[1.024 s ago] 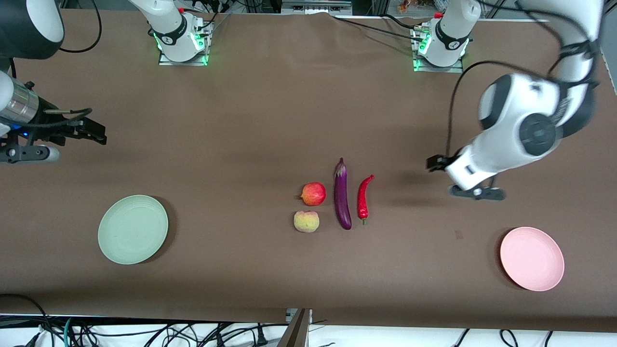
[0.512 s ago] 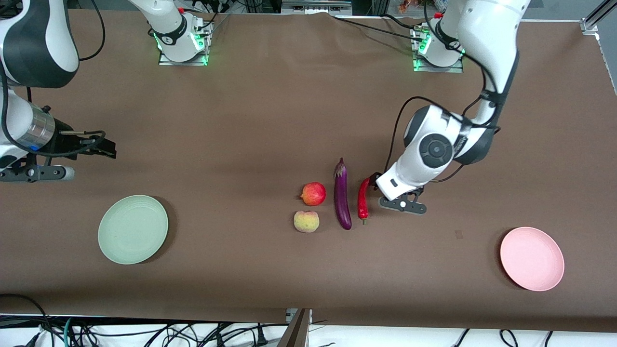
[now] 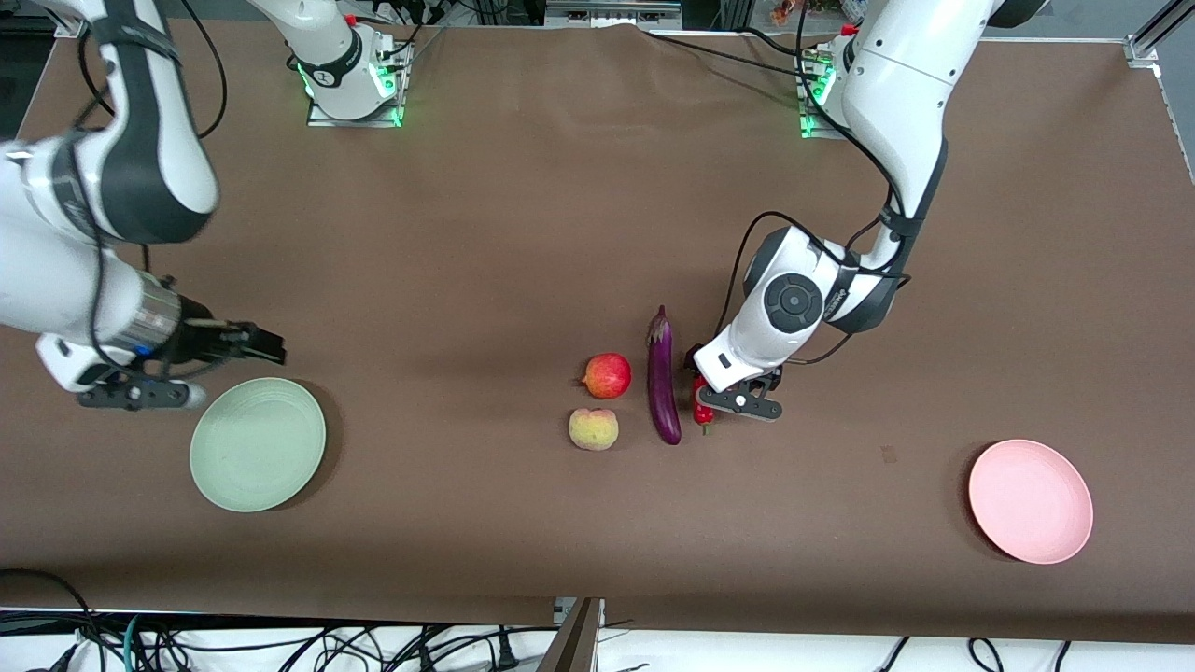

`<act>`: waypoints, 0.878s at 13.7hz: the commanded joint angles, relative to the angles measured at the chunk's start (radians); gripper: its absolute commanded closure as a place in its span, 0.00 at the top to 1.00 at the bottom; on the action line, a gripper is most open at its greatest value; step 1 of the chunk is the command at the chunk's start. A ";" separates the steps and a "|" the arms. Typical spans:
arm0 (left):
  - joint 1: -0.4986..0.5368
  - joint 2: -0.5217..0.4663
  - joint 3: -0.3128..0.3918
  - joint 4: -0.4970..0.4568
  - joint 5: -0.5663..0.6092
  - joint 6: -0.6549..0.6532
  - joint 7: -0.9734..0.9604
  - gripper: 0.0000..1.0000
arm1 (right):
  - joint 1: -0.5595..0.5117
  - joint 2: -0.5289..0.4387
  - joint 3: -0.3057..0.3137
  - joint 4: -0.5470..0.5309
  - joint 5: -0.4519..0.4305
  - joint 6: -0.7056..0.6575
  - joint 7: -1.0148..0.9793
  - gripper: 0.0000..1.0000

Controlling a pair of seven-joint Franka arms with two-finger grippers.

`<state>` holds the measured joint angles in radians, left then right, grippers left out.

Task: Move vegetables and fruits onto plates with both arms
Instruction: 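Grasp the red chili with the left gripper while the right gripper reaches the peach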

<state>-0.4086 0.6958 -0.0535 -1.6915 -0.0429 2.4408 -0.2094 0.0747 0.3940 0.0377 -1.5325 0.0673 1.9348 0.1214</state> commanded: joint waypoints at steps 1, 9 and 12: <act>-0.029 0.045 0.014 0.029 0.000 0.041 -0.010 1.00 | 0.063 0.051 -0.001 0.014 0.012 0.087 0.124 1.00; -0.036 0.057 0.015 0.026 0.001 0.070 0.001 0.02 | 0.307 0.244 -0.001 0.044 0.005 0.453 0.572 1.00; -0.027 -0.024 0.024 0.027 0.000 -0.055 -0.007 0.00 | 0.371 0.318 -0.002 0.086 0.002 0.555 0.688 1.00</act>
<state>-0.4299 0.7406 -0.0487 -1.6660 -0.0422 2.4879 -0.2120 0.4115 0.6554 0.0433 -1.5079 0.0689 2.4545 0.7367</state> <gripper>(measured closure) 0.762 0.000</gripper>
